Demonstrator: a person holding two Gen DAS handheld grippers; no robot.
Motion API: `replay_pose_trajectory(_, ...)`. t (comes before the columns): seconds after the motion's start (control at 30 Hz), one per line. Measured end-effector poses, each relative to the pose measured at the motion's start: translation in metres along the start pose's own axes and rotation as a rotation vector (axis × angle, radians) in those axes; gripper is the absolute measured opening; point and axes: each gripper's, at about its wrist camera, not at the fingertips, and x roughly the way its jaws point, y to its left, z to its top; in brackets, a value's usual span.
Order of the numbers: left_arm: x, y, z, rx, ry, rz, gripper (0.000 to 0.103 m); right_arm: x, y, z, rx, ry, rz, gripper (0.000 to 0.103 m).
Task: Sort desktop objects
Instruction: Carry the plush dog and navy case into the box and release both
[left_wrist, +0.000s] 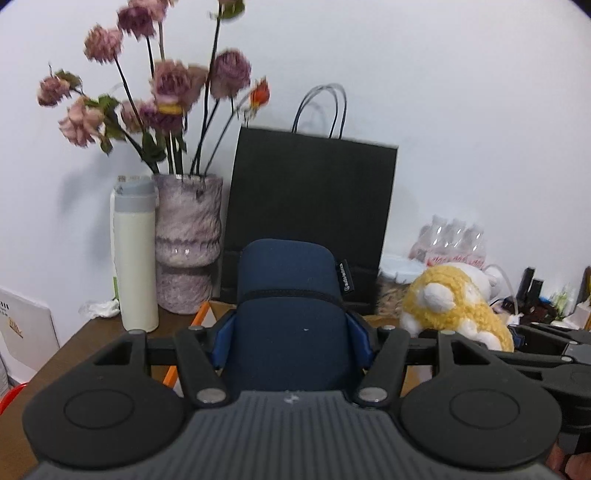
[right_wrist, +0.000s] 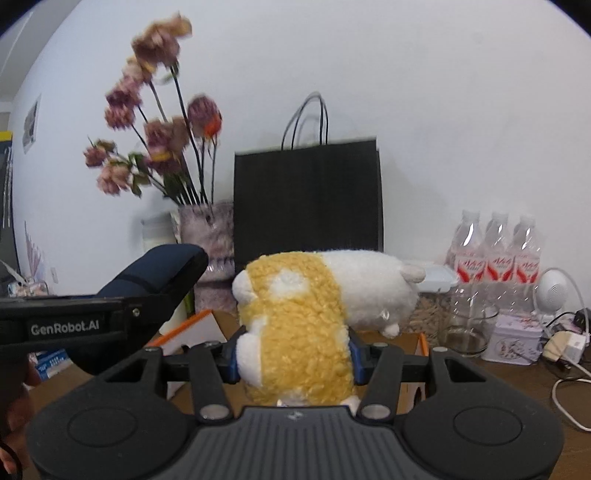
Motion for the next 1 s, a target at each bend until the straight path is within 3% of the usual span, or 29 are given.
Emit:
replay_pose_trajectory(0.37,0.075,0.003,-0.018,0.047,0.127,0.052,0.062,0.086,-0.012,-0.023,0.019,0.184,0.007,0.05)
replay_pose_trajectory(0.93,0.103,0.014,-0.038,0.041,0.295,0.078,0.066,0.1,-0.01,-0.045,-0.011,0.289,-0.019,0.052)
replay_pose_trajectory(0.97,0.103,0.014,-0.039,0.043,0.295,0.077,0.067,0.1,-0.009,-0.046,-0.015,0.299,-0.023,0.054)
replay_pose_trajectory(1.0,0.102,0.013,-0.039,0.05,0.289,0.079,0.073,0.1,-0.009,-0.047,-0.018,0.303,-0.026,0.064)
